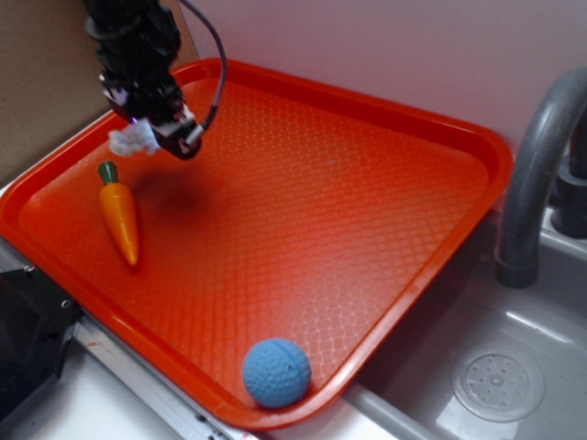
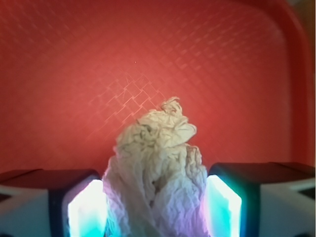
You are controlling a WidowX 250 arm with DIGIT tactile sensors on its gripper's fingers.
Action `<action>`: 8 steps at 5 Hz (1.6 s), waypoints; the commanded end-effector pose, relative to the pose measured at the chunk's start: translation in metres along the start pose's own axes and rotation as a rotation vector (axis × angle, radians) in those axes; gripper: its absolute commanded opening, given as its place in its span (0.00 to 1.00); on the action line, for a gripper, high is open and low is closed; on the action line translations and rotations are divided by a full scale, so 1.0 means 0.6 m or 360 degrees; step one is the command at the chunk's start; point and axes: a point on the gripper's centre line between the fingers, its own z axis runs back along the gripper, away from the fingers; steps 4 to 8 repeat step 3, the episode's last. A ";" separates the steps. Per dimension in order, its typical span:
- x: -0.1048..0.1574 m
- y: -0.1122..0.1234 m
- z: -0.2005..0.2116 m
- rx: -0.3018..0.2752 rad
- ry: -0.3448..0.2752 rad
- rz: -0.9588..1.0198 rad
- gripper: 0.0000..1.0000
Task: Grab the white paper.
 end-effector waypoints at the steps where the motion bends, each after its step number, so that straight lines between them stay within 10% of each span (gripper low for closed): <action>1: 0.009 -0.005 0.152 -0.0155 -0.0031 0.0183 0.00; 8: 0.005 -0.017 0.182 -0.0236 0.0035 0.0149 0.00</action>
